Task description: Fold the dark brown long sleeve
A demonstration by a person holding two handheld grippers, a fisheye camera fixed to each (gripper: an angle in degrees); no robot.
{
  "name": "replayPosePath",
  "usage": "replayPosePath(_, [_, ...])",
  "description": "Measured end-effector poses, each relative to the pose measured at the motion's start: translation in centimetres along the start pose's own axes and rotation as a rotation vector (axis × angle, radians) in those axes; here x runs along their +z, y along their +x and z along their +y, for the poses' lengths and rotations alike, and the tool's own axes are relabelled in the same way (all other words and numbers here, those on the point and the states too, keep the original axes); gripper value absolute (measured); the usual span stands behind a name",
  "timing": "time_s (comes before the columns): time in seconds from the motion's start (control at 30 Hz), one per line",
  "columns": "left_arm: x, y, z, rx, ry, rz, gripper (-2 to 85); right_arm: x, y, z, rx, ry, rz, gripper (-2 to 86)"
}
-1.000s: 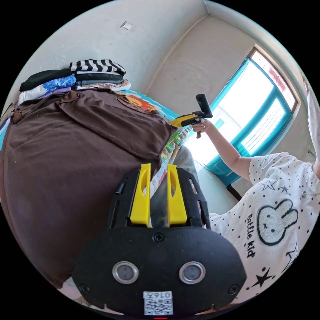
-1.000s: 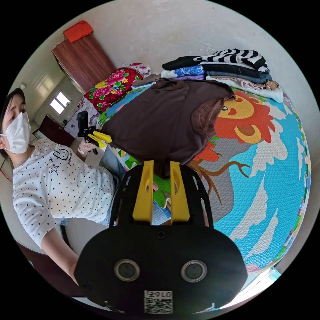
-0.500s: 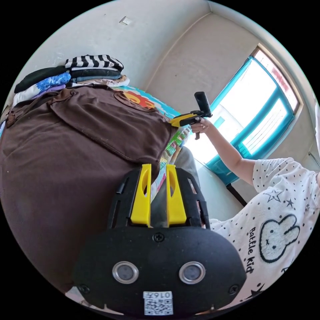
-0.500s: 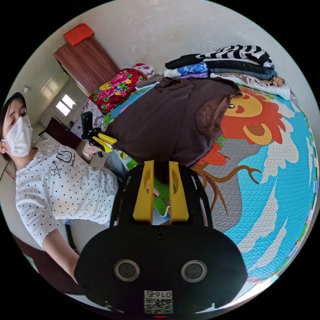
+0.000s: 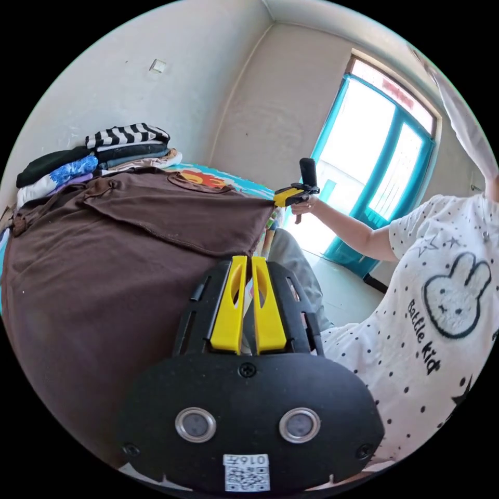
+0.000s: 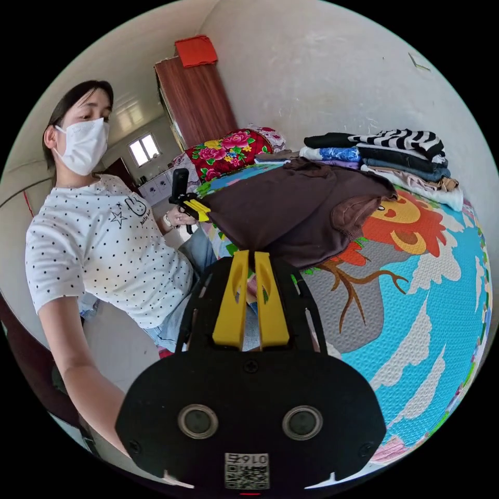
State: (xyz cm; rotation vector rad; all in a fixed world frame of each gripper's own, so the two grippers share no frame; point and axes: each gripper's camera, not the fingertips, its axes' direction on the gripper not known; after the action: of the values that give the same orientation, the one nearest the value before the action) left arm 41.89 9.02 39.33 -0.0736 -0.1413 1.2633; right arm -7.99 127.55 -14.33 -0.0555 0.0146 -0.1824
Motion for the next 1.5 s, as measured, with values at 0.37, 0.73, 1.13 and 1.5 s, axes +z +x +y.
replayPosePath(0.37, [0.1, -0.1, 0.9, -0.023, -0.03, 0.029, -0.8, -3.5, -2.4, 2.8, 0.023, 0.031, -0.01, 5.3])
replayPosePath(0.73, [-0.6, -0.7, 1.7, -0.033, -0.011, 0.022, -0.8, -6.2, -1.1, -0.9, 0.044, -0.014, -0.027, 1.6])
replayPosePath(1.13, [-1.3, -2.3, 4.0, -0.007, 0.004, 0.033, -0.9, -11.3, -1.4, -0.5, -0.047, 0.095, 0.065, 0.2])
replayPosePath(1.5, [-0.3, -4.5, 6.1, -0.036, -0.07, 0.124, 0.0, -14.1, 2.7, -4.8, -0.007, 0.088, 0.009, 0.6])
